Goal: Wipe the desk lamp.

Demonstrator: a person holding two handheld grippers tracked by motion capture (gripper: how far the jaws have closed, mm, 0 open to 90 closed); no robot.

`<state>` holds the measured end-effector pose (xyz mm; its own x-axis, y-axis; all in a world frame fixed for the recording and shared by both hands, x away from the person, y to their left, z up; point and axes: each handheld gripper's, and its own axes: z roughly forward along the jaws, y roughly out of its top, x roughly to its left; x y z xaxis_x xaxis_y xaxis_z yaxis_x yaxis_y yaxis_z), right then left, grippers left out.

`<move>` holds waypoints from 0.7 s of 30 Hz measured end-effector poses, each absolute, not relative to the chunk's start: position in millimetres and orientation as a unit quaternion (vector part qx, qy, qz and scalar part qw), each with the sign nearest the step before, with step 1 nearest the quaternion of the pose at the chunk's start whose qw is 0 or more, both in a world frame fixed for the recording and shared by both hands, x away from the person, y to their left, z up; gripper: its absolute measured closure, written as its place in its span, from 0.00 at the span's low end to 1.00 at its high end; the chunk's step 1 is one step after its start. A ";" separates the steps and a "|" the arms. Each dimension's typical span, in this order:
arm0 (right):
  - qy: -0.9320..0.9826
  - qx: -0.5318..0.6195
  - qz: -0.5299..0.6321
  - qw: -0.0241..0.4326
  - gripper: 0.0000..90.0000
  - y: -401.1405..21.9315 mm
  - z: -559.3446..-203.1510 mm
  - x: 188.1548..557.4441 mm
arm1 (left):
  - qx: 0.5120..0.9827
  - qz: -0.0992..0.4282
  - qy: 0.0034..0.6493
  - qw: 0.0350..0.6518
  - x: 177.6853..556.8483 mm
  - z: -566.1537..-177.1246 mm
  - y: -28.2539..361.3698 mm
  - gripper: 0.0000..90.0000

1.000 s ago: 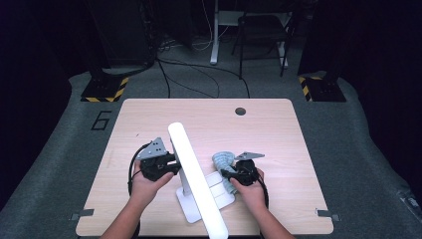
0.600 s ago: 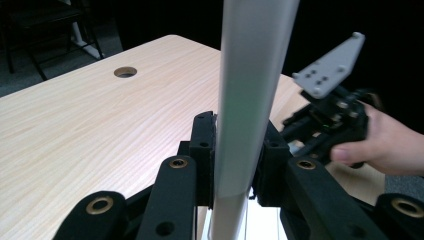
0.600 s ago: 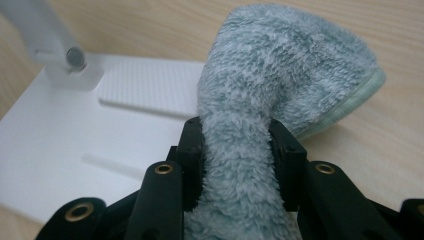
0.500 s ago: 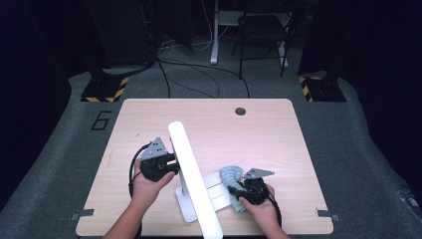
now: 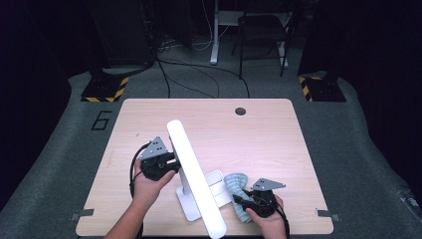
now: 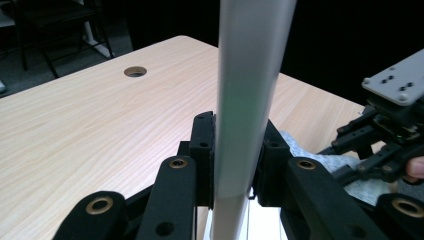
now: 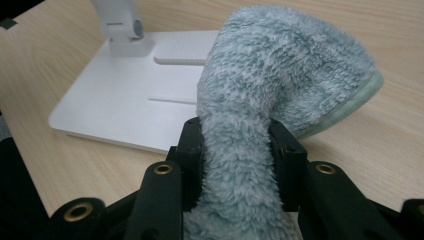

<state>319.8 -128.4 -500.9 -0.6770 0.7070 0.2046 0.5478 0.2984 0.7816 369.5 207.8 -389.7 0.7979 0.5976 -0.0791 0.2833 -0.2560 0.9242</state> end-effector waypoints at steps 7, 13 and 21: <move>0.816 0.368 0.437 0.084 0.72 -106.5 -506.1 319.2 | 0.784 0.140 0.273 0.540 368.4 -389.4 208.0 0.83; 0.811 0.381 0.435 0.095 0.72 -103.9 -508.0 331.4 | 0.782 0.123 0.262 0.552 366.3 -390.6 213.3 0.82; 0.802 0.399 0.430 0.114 0.72 -101.0 -508.1 349.5 | 0.783 0.115 0.257 0.554 362.0 -390.4 213.5 0.78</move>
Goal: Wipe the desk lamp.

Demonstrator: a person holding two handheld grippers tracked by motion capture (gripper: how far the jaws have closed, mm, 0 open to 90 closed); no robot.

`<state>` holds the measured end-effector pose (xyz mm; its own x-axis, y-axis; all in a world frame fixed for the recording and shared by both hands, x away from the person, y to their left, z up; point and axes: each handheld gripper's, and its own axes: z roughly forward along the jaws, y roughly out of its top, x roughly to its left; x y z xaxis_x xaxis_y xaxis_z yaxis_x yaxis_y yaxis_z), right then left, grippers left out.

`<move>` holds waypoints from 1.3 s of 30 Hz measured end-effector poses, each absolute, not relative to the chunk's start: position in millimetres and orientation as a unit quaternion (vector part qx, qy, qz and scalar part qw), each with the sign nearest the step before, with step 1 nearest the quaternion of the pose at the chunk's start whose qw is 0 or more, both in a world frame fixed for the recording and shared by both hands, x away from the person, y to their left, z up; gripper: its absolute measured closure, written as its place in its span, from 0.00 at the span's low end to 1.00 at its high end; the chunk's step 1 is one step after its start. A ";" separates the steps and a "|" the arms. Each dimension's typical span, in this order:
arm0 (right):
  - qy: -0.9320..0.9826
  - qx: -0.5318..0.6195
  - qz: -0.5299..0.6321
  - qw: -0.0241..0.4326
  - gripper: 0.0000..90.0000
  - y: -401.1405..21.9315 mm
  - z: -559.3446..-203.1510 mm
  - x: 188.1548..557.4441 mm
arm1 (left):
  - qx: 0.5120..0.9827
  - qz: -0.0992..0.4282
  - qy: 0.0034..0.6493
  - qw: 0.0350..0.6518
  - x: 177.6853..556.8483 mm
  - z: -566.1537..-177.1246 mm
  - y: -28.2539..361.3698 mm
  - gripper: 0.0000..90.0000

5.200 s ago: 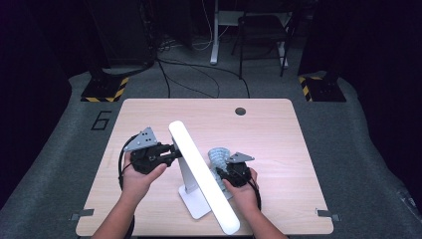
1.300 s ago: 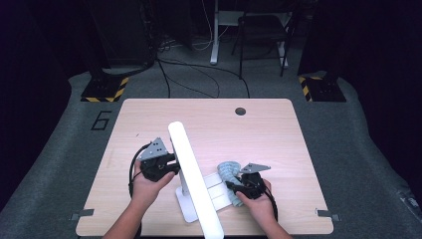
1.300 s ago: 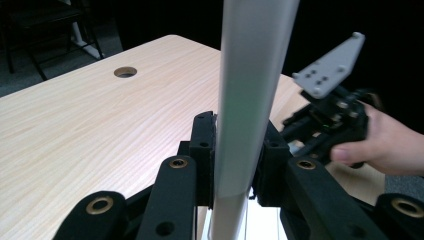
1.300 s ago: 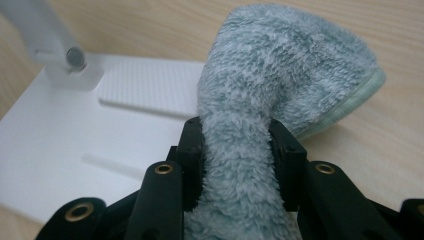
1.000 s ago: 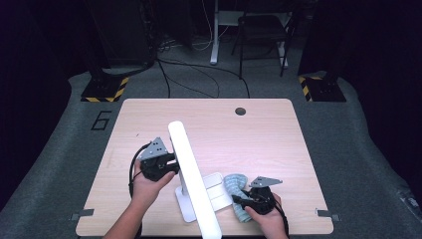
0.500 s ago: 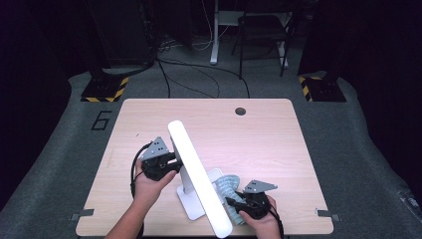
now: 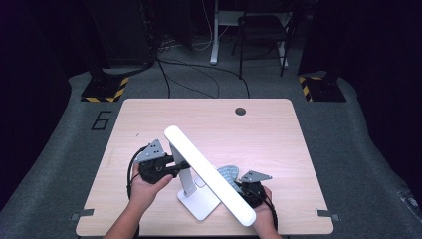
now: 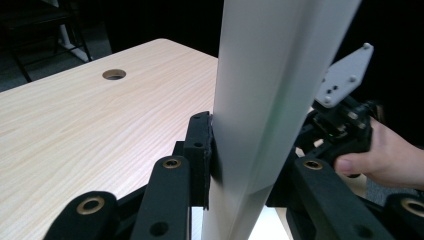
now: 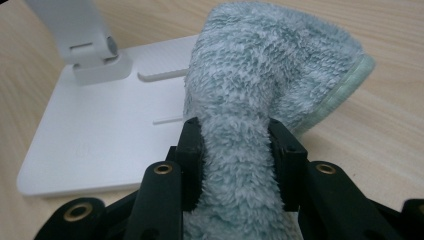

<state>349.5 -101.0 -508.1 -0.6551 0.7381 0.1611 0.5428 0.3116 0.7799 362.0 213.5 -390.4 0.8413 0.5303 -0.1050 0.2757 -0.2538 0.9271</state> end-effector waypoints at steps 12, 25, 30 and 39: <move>0.790 0.419 0.428 0.135 0.72 -99.7 -508.5 385.5 | 0.800 0.083 0.221 0.552 355.9 -387.6 205.6 0.65; 0.778 0.440 0.427 0.135 0.71 -90.2 -508.4 408.3 | 0.816 0.040 0.163 0.553 347.7 -385.9 195.9 0.52; 0.779 0.437 0.429 0.134 0.70 -84.4 -507.9 415.5 | 0.820 0.040 0.149 0.551 346.1 -385.7 192.1 0.56; 0.776 0.449 0.415 0.157 0.69 -93.7 -500.5 421.3 | 0.819 0.091 0.175 0.539 339.8 -384.1 182.6 0.59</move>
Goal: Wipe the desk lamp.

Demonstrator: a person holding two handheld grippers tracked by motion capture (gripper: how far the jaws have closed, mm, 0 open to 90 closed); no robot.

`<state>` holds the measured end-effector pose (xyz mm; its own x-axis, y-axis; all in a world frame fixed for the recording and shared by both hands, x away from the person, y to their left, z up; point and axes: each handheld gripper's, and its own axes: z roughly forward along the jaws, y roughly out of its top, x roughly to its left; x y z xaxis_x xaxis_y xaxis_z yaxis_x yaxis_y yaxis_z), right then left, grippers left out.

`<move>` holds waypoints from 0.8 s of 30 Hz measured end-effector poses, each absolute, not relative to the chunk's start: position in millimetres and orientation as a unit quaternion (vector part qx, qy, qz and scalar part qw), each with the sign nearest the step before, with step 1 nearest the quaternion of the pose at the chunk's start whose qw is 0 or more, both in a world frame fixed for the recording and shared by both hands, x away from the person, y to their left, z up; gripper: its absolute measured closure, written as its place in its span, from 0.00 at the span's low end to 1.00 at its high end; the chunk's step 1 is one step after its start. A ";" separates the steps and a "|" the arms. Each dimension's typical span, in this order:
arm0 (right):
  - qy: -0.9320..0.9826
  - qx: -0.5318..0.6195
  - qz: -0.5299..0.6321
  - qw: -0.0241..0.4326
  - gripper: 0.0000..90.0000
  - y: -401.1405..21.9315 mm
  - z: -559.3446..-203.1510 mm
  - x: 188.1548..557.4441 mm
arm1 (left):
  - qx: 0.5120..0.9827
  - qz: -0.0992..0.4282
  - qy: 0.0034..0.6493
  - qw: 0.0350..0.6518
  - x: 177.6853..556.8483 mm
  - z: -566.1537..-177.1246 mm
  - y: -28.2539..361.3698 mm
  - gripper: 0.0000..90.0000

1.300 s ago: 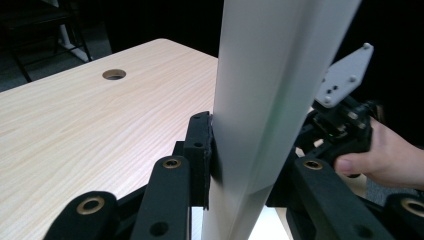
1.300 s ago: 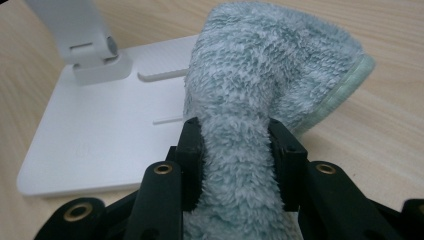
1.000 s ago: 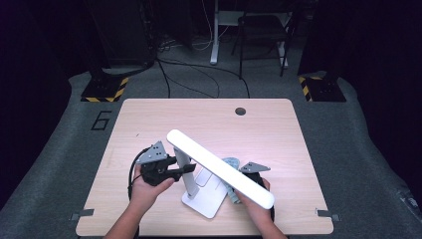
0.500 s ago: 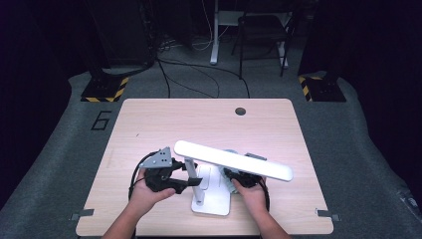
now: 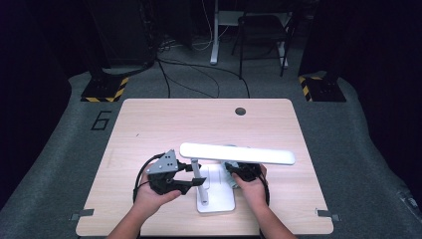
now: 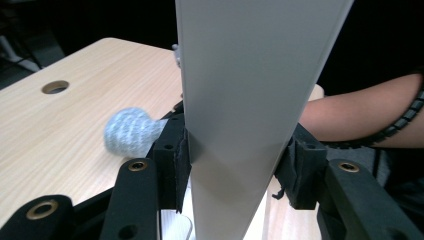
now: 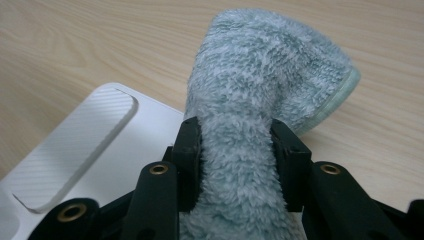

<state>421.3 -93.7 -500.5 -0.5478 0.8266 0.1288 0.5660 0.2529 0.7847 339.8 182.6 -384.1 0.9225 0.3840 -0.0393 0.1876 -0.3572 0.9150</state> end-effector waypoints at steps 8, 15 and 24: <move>0.769 0.467 0.400 0.174 0.69 -100.3 -501.9 431.6 | 0.814 0.094 0.182 0.544 341.7 -385.8 182.0 0.59; 0.773 0.472 0.386 0.173 0.71 -89.4 -509.6 432.9 | 0.811 0.099 0.184 0.546 340.6 -386.7 181.1 0.59; 0.790 0.452 0.388 0.144 0.72 -96.2 -508.9 400.9 | 0.810 0.104 0.191 0.545 339.2 -387.0 180.1 0.59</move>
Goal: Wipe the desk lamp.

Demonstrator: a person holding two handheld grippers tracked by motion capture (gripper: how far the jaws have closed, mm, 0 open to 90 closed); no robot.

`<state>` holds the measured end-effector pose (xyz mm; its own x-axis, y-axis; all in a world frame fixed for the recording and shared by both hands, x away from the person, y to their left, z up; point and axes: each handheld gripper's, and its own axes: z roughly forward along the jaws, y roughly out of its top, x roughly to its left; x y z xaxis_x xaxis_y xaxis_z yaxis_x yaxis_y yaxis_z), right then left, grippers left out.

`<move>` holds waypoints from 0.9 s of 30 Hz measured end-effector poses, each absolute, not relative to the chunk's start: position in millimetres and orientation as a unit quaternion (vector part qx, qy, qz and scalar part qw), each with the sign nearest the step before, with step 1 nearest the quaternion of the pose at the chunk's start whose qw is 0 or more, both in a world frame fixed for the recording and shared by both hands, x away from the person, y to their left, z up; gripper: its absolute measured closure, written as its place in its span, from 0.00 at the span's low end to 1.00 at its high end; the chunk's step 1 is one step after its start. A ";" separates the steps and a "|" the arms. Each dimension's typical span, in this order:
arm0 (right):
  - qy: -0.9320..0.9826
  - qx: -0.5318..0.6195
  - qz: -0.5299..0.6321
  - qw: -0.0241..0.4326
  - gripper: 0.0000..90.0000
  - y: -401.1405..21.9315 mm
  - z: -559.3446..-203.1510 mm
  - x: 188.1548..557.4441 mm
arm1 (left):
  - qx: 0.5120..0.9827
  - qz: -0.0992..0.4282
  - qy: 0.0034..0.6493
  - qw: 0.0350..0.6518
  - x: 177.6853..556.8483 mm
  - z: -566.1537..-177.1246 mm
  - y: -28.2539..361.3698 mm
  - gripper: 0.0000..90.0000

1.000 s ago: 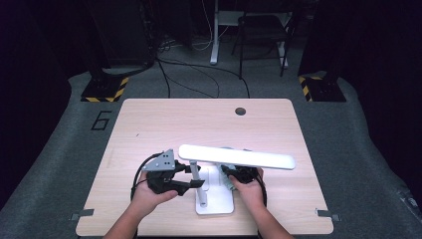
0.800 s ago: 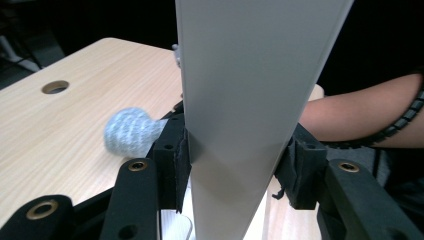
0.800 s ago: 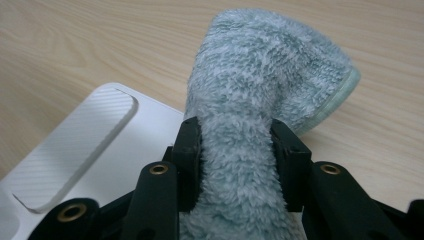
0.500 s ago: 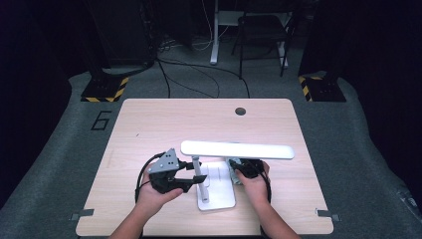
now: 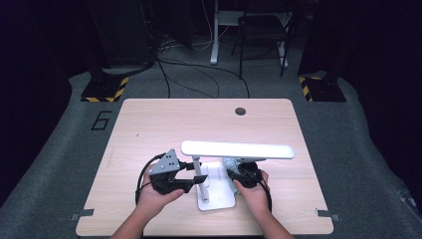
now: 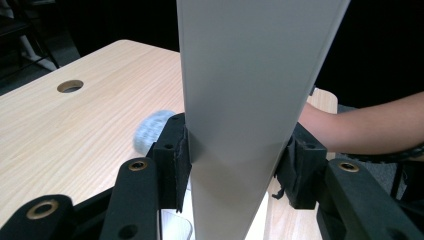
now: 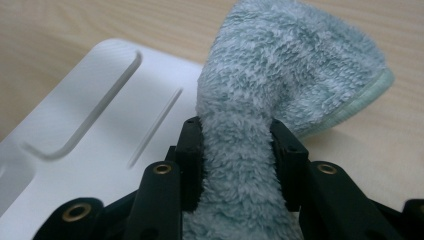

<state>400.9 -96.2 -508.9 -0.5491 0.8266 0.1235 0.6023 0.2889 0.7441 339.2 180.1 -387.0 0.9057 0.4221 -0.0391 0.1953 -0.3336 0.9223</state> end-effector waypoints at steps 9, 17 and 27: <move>0.802 0.430 0.400 0.111 0.72 -113.7 -510.2 342.3 | 0.809 0.099 0.192 0.546 339.2 -387.6 180.9 0.59; 0.799 0.432 0.408 0.094 0.72 -118.1 -512.3 337.7 | 0.812 0.092 0.188 0.544 341.1 -387.0 181.3 0.59; 0.790 0.447 0.405 0.108 0.72 -109.3 -512.7 388.8 | 0.808 0.089 0.187 0.551 343.1 -388.9 182.3 0.58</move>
